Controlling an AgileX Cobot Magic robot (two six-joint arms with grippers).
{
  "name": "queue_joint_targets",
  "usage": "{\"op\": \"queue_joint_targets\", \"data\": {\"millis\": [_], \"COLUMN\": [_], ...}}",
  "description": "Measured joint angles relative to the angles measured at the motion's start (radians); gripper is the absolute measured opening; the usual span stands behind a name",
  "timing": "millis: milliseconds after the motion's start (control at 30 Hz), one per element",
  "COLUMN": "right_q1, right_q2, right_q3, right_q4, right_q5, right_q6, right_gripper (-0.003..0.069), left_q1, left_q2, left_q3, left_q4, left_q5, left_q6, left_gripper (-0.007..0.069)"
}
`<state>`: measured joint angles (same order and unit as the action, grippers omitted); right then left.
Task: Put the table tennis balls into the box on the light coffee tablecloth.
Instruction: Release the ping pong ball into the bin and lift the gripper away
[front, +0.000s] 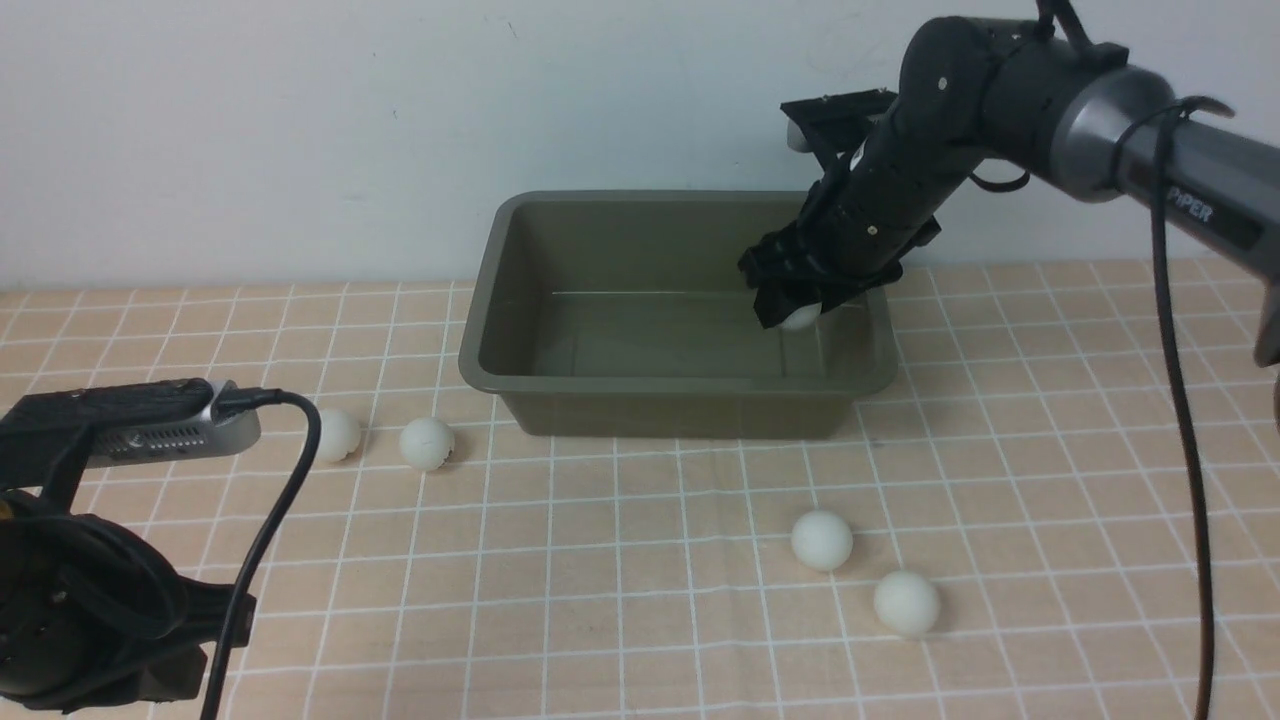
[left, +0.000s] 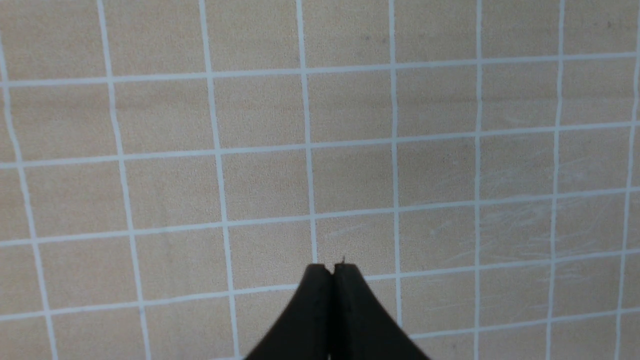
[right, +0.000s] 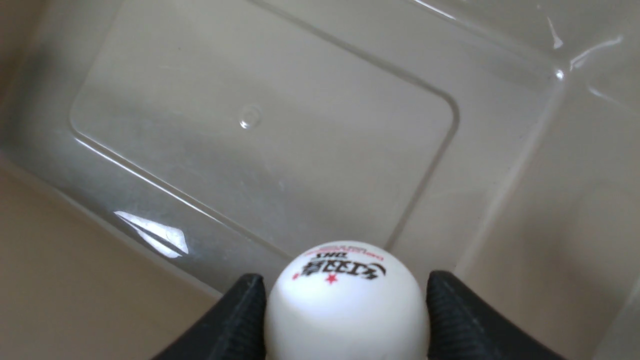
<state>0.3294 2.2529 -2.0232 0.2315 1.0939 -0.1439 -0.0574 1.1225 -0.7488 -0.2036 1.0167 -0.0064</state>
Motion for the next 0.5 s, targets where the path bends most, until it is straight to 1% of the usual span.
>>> {"op": "queue_joint_targets", "data": {"millis": [133,400,500], "right_q1": [0.000,0.000,0.000], "right_q2": [0.000,0.000,0.001], "right_q3": [0.000,-0.001,-0.030], "right_q4": [0.000,0.003,0.000], "right_q5": [0.000,0.005,0.056], "right_q6": [-0.001,-0.007,-0.007], "right_gripper": [0.0392,0.0463,0.0469], "left_q1": [0.000,0.000,0.000], "left_q2": [0.000,0.000,0.000], "left_q3": [0.000,0.000,0.000], "left_q4": [0.000,0.000,0.000], "left_q5": [0.000,0.007,0.017], "left_q6": [0.000,0.000,0.000], "left_gripper": [-0.0069,-0.0069,-0.0069]}}
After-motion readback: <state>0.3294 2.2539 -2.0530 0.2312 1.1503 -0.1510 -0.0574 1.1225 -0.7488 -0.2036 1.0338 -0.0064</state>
